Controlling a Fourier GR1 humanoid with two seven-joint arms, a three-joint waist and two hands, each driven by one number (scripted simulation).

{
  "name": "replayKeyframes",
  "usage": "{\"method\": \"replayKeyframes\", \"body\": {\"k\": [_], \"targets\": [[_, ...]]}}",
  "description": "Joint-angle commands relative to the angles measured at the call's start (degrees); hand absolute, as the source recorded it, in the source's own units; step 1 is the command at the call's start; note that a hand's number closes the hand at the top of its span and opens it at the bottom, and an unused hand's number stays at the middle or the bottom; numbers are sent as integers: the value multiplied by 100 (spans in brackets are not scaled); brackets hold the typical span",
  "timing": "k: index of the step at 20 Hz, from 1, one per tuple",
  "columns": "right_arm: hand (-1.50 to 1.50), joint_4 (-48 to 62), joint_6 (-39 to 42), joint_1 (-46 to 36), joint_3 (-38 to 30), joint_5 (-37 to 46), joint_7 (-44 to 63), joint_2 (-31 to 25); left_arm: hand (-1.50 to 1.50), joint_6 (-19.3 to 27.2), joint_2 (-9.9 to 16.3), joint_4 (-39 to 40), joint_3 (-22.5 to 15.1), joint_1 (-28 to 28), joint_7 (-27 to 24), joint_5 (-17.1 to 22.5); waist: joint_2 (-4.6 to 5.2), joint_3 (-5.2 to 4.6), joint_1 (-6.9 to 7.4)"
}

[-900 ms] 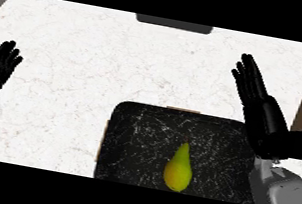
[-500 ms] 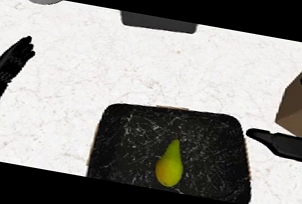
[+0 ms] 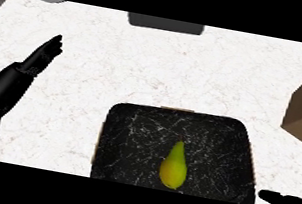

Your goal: Pick the pear from the tray and place it in the cardboard box

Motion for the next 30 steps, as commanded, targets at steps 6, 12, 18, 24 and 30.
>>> {"method": "replayKeyframes", "body": {"k": [6,12,18,24,30], "targets": [[-150,-628,1455,-436,607,325,1524,-1152,0,-167,-222,467,-61,-163,-235,-186,38,-19,155],[-150,-856,2424,-1742,1487,-130,3245,-1215,0,-47,-459,580,-172,-568,-111,-447,48,-18,255],[-150,-564,2778,-3120,2537,-166,5208,-454,0,-268,-367,193,-81,-361,50,-321,14,-15,334],[-150,280,2570,-3760,3243,-95,5819,312,0,-217,-594,750,-90,-582,-207,-551,27,-14,246],[-150,318,2263,-3392,3657,194,5878,616,0,-309,-486,202,142,-495,279,-408,-6,-2,199]]}}
